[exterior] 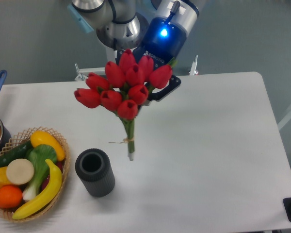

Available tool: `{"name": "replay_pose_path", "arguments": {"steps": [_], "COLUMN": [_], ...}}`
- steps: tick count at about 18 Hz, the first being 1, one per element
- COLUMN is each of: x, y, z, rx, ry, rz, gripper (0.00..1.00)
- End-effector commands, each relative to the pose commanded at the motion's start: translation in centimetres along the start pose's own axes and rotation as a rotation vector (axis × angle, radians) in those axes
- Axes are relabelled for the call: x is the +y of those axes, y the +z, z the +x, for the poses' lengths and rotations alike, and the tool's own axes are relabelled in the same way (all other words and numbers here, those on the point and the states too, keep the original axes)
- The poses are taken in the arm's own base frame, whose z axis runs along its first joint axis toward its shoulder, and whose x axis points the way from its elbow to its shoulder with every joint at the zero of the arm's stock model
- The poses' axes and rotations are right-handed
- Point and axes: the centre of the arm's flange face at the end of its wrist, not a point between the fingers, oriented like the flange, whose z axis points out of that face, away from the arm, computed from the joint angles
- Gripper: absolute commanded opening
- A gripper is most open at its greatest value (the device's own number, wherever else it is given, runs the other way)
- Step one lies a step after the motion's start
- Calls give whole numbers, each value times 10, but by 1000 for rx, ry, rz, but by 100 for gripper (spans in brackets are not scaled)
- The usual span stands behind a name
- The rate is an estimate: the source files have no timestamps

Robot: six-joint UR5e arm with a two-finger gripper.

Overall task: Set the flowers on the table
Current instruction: 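Carry the red tulip bouquet with the gripper away from the black vase, then lower the held tulips toward the open table surface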

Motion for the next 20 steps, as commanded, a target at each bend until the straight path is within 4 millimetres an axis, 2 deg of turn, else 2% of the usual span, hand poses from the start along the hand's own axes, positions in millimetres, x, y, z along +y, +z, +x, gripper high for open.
{"name": "replay_pose_path", "arguments": {"steps": [6,11,13,16,20], "x": [38,65,79,126,161], "y": [-1,-8,-8,2,11], "z": [-1,-9,-13,-18,-29], "rx": [-143,-227,-252,-255,-259], "ry": [84,138,157,185,196], "rz": [-185,-441,-531,-699,-872], "gripper": [38,38,42,41,41]}}
